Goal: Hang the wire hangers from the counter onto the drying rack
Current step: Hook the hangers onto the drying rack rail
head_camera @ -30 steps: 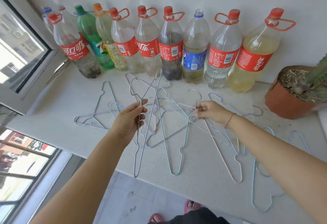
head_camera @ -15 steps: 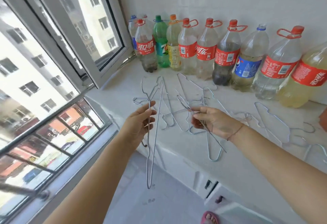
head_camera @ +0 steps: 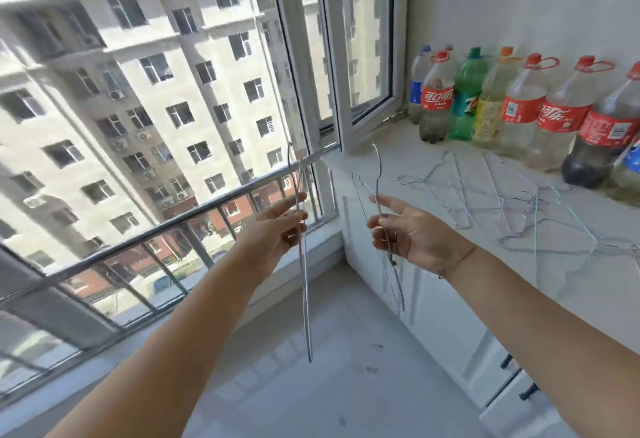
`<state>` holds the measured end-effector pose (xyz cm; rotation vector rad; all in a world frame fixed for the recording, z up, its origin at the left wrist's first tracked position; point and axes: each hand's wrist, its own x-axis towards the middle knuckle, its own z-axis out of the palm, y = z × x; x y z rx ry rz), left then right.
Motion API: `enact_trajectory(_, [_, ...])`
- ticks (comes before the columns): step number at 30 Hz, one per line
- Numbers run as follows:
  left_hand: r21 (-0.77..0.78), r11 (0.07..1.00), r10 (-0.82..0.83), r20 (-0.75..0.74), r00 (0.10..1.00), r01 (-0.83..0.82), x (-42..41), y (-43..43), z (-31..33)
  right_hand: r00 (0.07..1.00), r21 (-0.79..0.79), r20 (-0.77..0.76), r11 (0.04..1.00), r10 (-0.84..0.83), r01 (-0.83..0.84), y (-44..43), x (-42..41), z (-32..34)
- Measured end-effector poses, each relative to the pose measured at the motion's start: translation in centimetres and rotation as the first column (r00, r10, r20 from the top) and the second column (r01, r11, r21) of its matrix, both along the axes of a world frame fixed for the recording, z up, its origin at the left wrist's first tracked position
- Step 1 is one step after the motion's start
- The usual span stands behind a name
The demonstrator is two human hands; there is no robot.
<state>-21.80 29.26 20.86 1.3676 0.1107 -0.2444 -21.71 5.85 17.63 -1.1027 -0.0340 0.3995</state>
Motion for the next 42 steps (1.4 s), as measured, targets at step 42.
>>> enact_trajectory(42, [-0.12, 0.636, 0.72, 0.448, 0.53, -0.762, -30.2, 47.6, 25.4, 0.731, 0.07, 0.426, 0.786, 0.533, -0.614, 57.2, -17.7, 26.7])
